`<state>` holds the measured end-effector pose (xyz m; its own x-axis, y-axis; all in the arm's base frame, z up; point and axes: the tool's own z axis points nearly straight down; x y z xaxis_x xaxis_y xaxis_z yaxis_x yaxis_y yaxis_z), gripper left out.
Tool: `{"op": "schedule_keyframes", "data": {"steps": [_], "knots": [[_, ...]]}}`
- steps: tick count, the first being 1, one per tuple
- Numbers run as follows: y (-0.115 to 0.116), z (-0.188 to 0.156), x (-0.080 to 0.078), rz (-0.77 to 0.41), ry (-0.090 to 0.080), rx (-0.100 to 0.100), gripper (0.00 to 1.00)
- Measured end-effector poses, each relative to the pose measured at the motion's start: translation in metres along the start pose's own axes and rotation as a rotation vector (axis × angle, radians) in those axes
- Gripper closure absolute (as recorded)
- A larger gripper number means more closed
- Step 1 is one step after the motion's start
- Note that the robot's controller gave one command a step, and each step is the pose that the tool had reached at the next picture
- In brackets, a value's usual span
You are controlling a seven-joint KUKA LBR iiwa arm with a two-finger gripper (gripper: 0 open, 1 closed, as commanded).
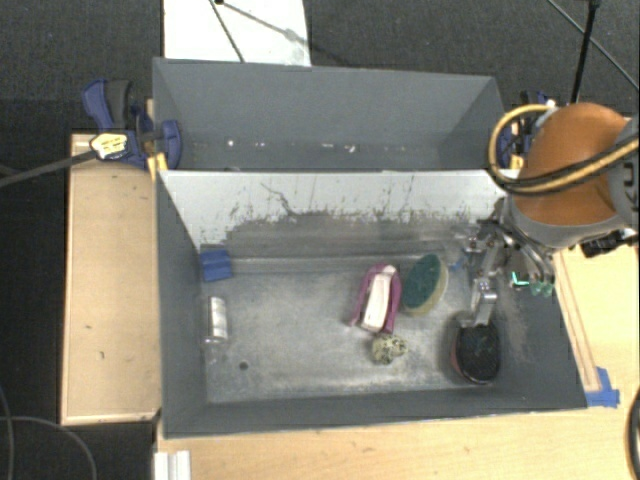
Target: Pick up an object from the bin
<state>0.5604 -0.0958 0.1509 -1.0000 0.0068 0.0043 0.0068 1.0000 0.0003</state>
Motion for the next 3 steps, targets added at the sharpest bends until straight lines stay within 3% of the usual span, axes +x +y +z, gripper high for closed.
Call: {"op": "schedule_keyframes", "data": {"steps": [1, 2, 3], "knots": [[0.034, 0.082, -0.032, -0.415, -0.004, -0.001, 0.00], [-0.006, 0.049, -0.033, -0.715, -0.010, 0.003, 0.00], [-0.022, 0.050, -0.034, -0.891, -0.013, 0.000, 0.00]]}}
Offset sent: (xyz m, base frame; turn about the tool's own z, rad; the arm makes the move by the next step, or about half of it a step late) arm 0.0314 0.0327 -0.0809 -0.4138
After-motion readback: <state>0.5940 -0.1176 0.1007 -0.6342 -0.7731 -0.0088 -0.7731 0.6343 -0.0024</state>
